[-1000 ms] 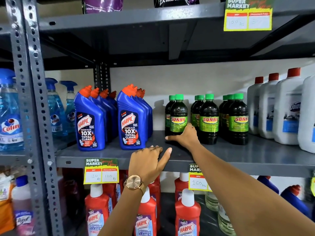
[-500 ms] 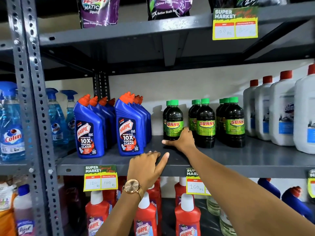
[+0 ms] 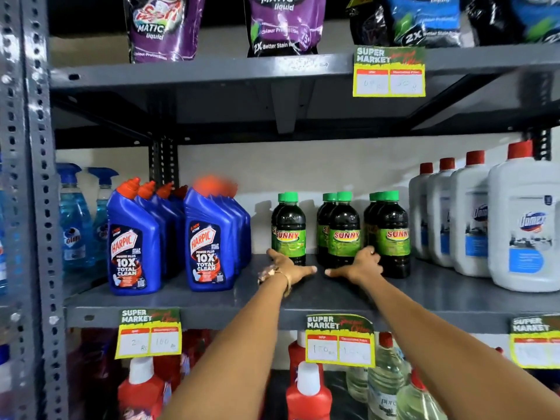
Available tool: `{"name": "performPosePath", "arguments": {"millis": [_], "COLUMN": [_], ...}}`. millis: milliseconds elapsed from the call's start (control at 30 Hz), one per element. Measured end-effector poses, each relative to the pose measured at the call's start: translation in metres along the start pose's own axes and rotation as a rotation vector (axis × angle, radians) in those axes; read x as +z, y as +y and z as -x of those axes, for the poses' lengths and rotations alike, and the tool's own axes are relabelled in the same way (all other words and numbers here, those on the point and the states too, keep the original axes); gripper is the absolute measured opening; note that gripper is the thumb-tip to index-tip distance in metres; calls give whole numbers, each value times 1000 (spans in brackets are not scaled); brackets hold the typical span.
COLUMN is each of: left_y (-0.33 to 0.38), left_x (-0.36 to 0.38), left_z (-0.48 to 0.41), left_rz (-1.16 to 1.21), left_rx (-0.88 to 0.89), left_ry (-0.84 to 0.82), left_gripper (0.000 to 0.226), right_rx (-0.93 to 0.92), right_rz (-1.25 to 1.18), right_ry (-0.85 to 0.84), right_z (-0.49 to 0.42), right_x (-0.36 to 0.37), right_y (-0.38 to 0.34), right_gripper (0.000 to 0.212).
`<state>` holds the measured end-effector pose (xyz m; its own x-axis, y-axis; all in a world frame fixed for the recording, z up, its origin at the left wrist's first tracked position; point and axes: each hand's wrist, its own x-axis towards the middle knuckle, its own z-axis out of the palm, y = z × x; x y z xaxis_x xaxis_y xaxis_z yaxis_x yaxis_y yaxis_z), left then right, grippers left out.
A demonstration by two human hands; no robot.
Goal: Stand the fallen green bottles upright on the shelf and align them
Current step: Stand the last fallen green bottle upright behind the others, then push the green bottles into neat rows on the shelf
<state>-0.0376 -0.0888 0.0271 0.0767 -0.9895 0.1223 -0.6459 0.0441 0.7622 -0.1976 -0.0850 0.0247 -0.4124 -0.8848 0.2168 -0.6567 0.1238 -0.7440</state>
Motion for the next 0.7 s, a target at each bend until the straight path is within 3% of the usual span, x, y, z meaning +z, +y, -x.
{"name": "performPosePath", "arguments": {"millis": [167,333,533,700], "left_y": [0,3,-2,-6], "left_x": [10,6,1,-2], "left_z": [-5,-1,-7,-10], "left_rz": [-83,-128,-181,-268], "left_rx": [-11,-59,-23,7], "left_ry": [217,266,250,271], "left_gripper": [87,93,85,90], "right_rx": [-84,-155,-180,-198], "right_rz": [99,90,59,38], "right_ry": [17,-4,-8,-7], "right_z": [-17,-17,-17,-16], "right_x": [12,12,8,9], "right_y": [-1,1,2,2], "right_gripper": [117,97,79,79]}}
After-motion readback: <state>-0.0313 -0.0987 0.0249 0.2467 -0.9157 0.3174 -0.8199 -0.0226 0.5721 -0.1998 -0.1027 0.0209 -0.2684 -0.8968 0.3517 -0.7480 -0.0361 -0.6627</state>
